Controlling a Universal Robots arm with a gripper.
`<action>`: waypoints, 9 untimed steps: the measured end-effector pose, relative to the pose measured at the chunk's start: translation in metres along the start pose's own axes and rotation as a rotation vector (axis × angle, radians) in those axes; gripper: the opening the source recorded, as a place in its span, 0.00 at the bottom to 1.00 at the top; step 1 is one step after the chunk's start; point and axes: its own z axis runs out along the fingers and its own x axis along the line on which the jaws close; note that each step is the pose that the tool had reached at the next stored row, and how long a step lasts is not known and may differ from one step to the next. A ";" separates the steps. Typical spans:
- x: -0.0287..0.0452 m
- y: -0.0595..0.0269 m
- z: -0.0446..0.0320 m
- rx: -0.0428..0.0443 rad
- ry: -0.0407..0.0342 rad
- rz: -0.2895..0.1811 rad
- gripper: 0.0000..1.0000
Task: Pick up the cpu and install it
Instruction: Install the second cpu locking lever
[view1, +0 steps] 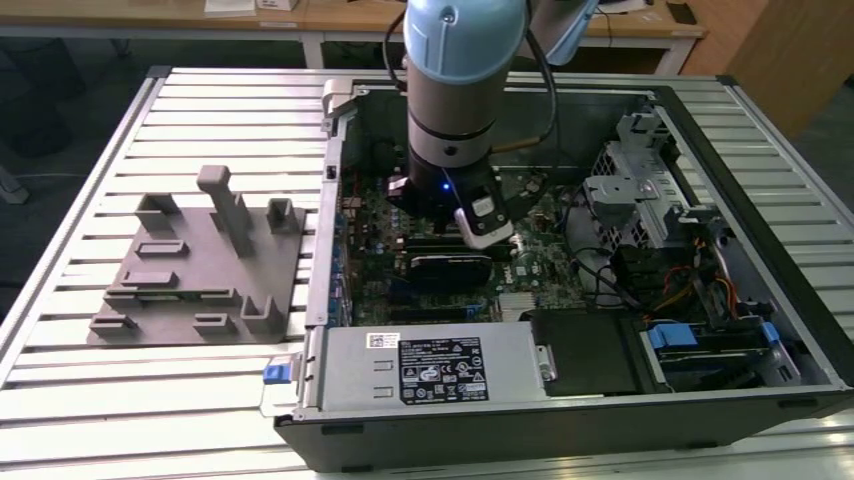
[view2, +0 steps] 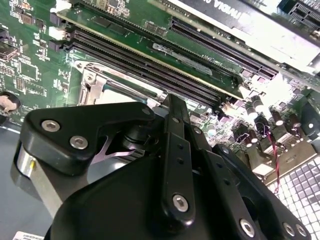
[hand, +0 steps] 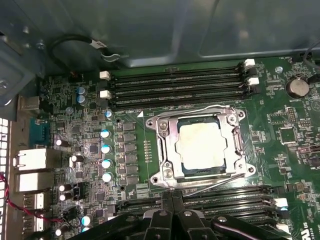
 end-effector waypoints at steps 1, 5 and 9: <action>0.0001 -0.0002 0.0008 -0.0003 0.0000 0.000 0.11; 0.0007 -0.0009 0.0035 -0.0011 0.0001 0.000 0.11; 0.0014 -0.0014 0.0053 -0.0026 0.0004 0.000 0.11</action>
